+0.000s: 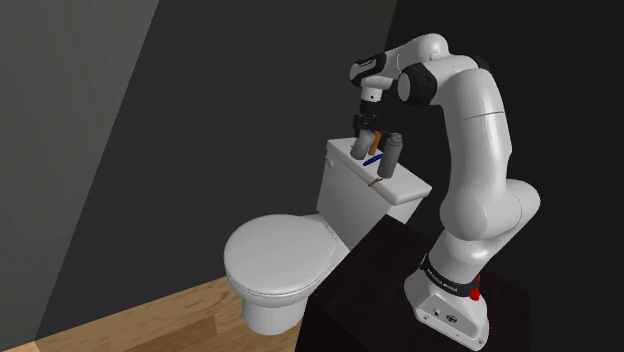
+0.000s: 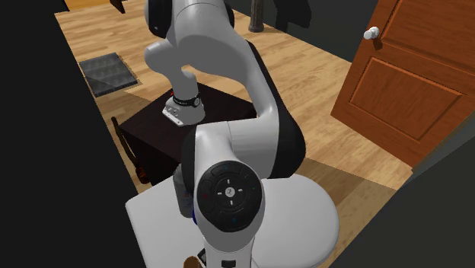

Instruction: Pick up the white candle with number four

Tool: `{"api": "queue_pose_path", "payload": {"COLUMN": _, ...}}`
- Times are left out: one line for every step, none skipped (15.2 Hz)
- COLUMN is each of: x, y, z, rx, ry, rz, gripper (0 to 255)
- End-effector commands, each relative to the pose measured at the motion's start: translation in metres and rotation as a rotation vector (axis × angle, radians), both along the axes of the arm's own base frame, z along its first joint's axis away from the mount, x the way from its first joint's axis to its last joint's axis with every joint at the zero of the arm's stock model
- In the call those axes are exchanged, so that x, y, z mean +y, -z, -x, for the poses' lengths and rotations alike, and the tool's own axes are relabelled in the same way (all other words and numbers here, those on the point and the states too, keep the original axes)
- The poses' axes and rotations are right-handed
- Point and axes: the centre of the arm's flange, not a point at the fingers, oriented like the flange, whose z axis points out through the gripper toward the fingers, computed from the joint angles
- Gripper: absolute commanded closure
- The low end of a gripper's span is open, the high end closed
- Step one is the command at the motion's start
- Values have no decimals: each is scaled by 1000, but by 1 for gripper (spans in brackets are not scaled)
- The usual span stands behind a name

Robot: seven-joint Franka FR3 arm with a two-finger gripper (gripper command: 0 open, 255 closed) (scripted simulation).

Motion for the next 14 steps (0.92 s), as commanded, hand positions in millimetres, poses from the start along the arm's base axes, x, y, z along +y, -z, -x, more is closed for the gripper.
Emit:
{"api": "queue_pose_path", "payload": {"x": -1, "y": -10, "z": 0, "rx": 0, "ry": 0, "rz": 0, "gripper": 255}}
{"api": "queue_pose_path", "payload": {"x": -1, "y": -16, "z": 0, "rx": 0, "ry": 0, "rz": 0, "gripper": 255}}
{"api": "queue_pose_path", "payload": {"x": -1, "y": -21, "z": 0, "rx": 0, "ry": 0, "rz": 0, "gripper": 255}}
{"api": "queue_pose_path", "payload": {"x": -1, "y": -26, "z": 0, "rx": 0, "ry": 0, "rz": 0, "gripper": 255}}
{"api": "queue_pose_path", "payload": {"x": -1, "y": -31, "z": 0, "rx": 0, "ry": 0, "rz": 0, "gripper": 255}}
{"api": "queue_pose_path", "payload": {"x": -1, "y": -37, "z": 0, "rx": 0, "ry": 0, "rz": 0, "gripper": 255}}
{"api": "queue_pose_path", "payload": {"x": -1, "y": -42, "z": 0, "rx": 0, "ry": 0, "rz": 0, "gripper": 255}}
{"api": "queue_pose_path", "payload": {"x": -1, "y": -47, "z": 0, "rx": 0, "ry": 0, "rz": 0, "gripper": 255}}
{"api": "queue_pose_path", "payload": {"x": -1, "y": -52, "z": 0, "rx": 0, "ry": 0, "rz": 0, "gripper": 255}}
{"api": "queue_pose_path", "payload": {"x": -1, "y": -58, "z": 0, "rx": 0, "ry": 0, "rz": 0, "gripper": 255}}
{"api": "queue_pose_path", "payload": {"x": -1, "y": -63, "z": 0, "rx": 0, "ry": 0, "rz": 0, "gripper": 255}}
{"api": "queue_pose_path", "payload": {"x": -1, "y": -68, "z": 0, "rx": 0, "ry": 0, "rz": 0, "gripper": 255}}
{"api": "queue_pose_path", "payload": {"x": -1, "y": -69, "z": 0, "rx": 0, "ry": 0, "rz": 0, "gripper": 255}}
{"api": "queue_pose_path", "payload": {"x": -1, "y": -69, "z": 0, "rx": 0, "ry": 0, "rz": 0, "gripper": 255}}
